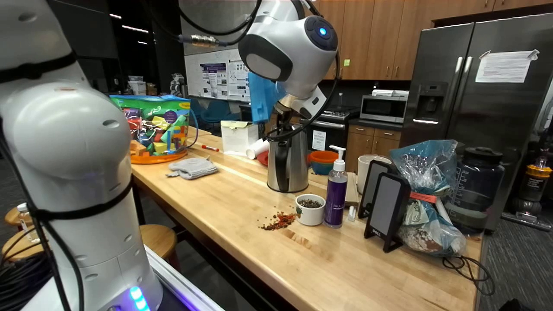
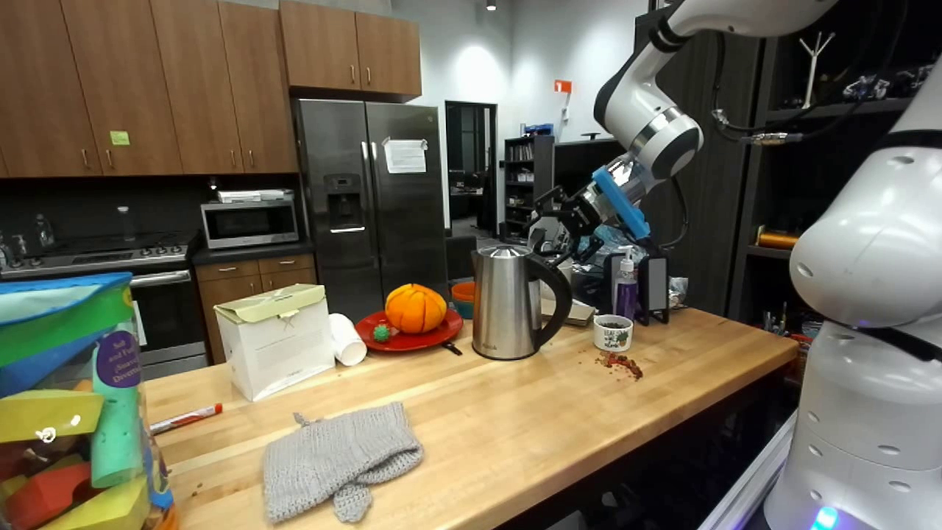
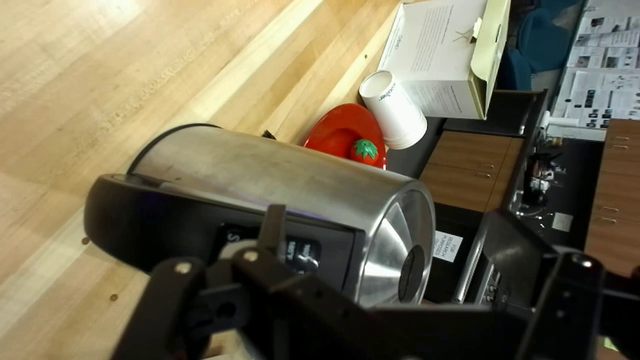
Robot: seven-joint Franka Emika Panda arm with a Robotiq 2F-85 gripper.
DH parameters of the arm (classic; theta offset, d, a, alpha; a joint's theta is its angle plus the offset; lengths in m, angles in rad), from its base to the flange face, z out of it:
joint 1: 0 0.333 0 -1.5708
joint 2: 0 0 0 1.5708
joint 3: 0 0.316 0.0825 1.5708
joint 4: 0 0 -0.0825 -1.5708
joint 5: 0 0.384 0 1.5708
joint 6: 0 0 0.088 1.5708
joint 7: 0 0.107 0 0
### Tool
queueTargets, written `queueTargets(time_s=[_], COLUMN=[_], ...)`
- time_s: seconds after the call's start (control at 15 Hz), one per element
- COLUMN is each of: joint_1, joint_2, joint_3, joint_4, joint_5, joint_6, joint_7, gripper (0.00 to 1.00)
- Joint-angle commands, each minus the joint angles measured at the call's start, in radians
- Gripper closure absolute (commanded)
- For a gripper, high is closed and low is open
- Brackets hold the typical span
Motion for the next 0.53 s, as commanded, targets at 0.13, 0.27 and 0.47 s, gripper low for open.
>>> queueTargets(time_s=[0.13,0.27,0.47], joint_1=[-0.007,-0.009,-0.014], joint_2=[0.076,0.088,0.099], joint_3=[-0.009,-0.009,-0.011], joint_4=[0.05,0.062,0.074], joint_5=[-0.01,-0.01,-0.01], joint_6=[-0.062,-0.073,-0.087], joint_7=[0.046,0.059,0.071], gripper=[0.0,0.0,0.0])
